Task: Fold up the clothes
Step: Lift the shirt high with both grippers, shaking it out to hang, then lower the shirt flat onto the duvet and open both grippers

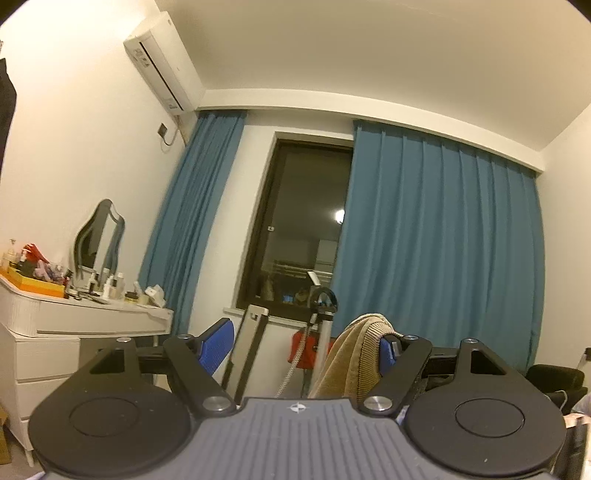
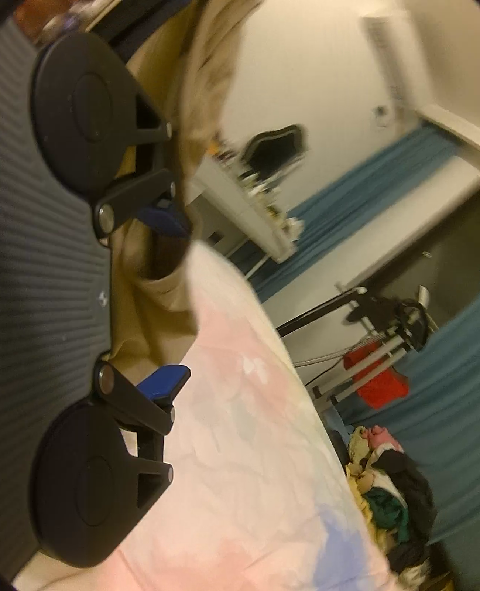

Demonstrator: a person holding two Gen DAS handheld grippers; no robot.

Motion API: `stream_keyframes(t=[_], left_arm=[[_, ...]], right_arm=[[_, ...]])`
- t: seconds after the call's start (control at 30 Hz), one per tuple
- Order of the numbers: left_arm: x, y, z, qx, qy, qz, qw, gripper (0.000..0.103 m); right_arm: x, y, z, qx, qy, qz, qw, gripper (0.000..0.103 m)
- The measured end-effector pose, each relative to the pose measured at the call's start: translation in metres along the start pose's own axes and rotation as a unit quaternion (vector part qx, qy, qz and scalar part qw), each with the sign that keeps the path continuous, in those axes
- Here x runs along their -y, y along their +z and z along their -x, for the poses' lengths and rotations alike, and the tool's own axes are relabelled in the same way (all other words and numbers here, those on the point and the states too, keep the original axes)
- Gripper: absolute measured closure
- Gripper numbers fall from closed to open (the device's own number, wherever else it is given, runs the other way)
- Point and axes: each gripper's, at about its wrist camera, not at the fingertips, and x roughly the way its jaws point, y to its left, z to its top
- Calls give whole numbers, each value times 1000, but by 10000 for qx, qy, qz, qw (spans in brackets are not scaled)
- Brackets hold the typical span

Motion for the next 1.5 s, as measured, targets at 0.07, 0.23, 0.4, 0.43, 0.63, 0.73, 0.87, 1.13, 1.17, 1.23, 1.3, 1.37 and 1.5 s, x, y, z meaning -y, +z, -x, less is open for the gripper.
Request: stream_keyframes(t=[0.07,0.23,0.4,0.43,0.63,0.73,0.87,1.13,1.17,1.23,1.3,1.37,1.5], left_arm=[[-4,-1,5,-39,32,112,9999,25],[-7,-1,-3,-103,43,224,9997,25],[-6,3,-12,-36,200,156,9997,24],[-7,5,-12,-4,236,200,9995,23],[-17,35,1,167,269,701,9970,22],[-23,63,14,288,97,964,9949,18],[-21,99,16,456,-165,1018,9936,14],[9,113,-119,-430,-385,496,9971,6],[12,104,-148,-673,-346,449,9961,6],[18,80,-207,-1058,-238,286,9937,6],[27,49,-264,-1272,-166,21,9917,6],[32,13,-315,-1496,-110,-117,9886,6],[35,-87,-414,-2405,-84,-93,9706,6]], right_arm=[[1,-5,-11,-152,-288,113,9994,25],[16,-6,-13,127,-718,-10,9973,25],[-14,16,51,1122,-1197,315,9859,25],[-21,21,65,1324,-1295,393,9819,25],[-66,50,149,2514,-1835,886,9462,25],[-103,56,199,3061,-1878,1353,9234,25],[-133,83,237,3182,-1992,1601,9129,25],[-99,188,170,2720,-2604,1454,9149,25],[-86,200,151,2612,-2679,1396,9168,25],[-56,223,106,2434,-2833,1296,9185,25],[-26,238,60,2301,-3005,1267,9169,25],[7,248,10,2210,-3167,1270,9136,25],[89,250,-90,1723,-3421,988,9184,27]])
